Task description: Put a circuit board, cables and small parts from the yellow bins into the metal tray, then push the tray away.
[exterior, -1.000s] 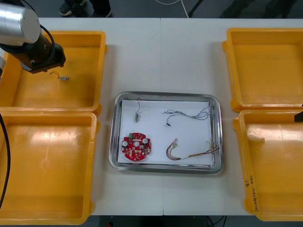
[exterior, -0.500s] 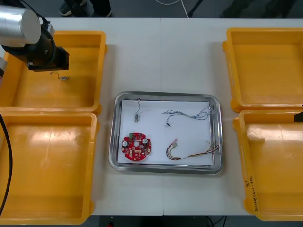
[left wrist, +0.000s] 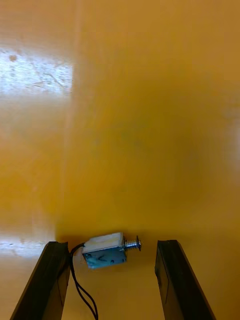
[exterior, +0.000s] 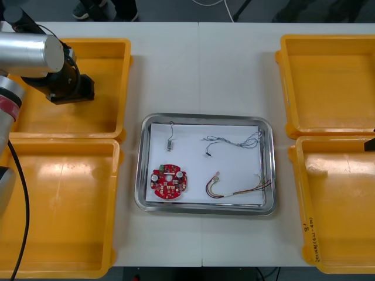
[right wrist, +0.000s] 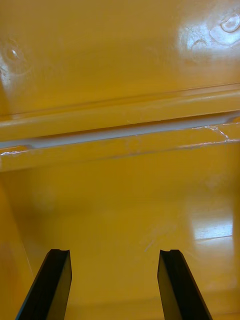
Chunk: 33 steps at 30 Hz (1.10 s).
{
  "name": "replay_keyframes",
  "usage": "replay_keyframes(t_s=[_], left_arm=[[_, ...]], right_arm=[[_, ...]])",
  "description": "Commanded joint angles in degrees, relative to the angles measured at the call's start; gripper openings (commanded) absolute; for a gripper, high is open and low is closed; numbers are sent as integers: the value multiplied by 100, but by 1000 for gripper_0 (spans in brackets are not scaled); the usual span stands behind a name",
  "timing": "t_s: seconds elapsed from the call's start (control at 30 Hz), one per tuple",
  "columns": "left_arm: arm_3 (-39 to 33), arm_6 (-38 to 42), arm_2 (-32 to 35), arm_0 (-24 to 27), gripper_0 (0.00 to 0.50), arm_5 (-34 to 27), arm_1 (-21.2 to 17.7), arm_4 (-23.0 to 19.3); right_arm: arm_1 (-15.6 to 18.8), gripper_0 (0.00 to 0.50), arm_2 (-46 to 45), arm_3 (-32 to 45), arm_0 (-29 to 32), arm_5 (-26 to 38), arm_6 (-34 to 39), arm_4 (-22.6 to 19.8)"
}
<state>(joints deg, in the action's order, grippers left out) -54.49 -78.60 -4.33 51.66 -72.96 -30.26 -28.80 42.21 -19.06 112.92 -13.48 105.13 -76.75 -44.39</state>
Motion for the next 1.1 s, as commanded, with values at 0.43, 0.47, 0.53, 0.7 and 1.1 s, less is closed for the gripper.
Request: replay_keyframes(t_s=[0.43,0.47,0.53,0.7,1.1], left_arm=[[237,152,143,196,500,344,249,191],[237,161,143,196,490,344,249,200],[237,169,143,196,182,344,249,226],[237,187,143,204,14,353,249,305],[79,117,143,204,0,168,222,419]], right_arm=[[51,500,-142,63,21,25,187,-43],[51,500,-151,54,30,25,196,-43],[51,500,-142,54,21,25,196,-43],[51,500,-151,54,30,16,187,-43],[51,500,-142,63,30,8,196,-43]])
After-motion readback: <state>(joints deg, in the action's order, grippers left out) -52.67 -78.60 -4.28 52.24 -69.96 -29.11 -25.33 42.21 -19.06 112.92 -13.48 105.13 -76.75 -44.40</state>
